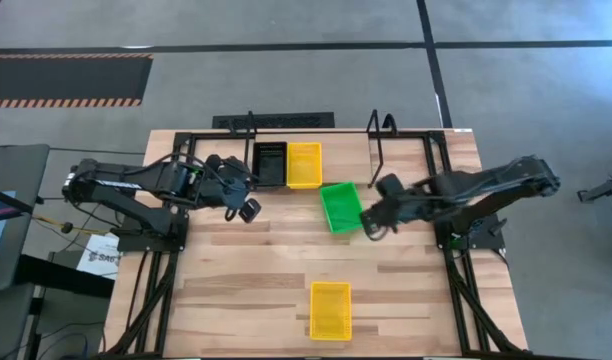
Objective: Stack baskets on shelf by color
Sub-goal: Put the stacked green bins on the shelf
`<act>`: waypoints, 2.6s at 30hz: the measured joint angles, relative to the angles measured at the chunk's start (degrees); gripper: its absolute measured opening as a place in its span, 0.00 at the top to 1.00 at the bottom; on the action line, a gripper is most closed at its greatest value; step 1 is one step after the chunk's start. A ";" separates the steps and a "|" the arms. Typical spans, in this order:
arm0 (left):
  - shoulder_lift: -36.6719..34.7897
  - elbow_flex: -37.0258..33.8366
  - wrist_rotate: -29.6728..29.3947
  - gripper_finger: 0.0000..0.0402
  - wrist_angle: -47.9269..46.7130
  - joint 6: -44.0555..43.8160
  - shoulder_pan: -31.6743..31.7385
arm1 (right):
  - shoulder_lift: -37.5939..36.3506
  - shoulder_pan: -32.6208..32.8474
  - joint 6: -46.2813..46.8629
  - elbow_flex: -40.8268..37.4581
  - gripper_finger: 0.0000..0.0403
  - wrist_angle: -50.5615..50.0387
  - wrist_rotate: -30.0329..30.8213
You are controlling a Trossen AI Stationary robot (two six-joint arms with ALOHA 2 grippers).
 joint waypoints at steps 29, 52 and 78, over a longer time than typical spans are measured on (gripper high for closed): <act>2.18 0.00 2.31 1.00 -0.04 2.21 1.83 | 14.28 -0.75 6.04 -0.36 0.73 -10.39 -2.36; 2.16 0.00 2.89 1.00 -0.07 5.89 1.83 | 21.62 -11.74 -3.17 -0.36 0.53 -6.39 -4.76; 2.16 0.00 2.89 1.00 -0.07 5.86 1.83 | 21.57 -14.48 -1.73 -13.61 0.53 11.03 -9.54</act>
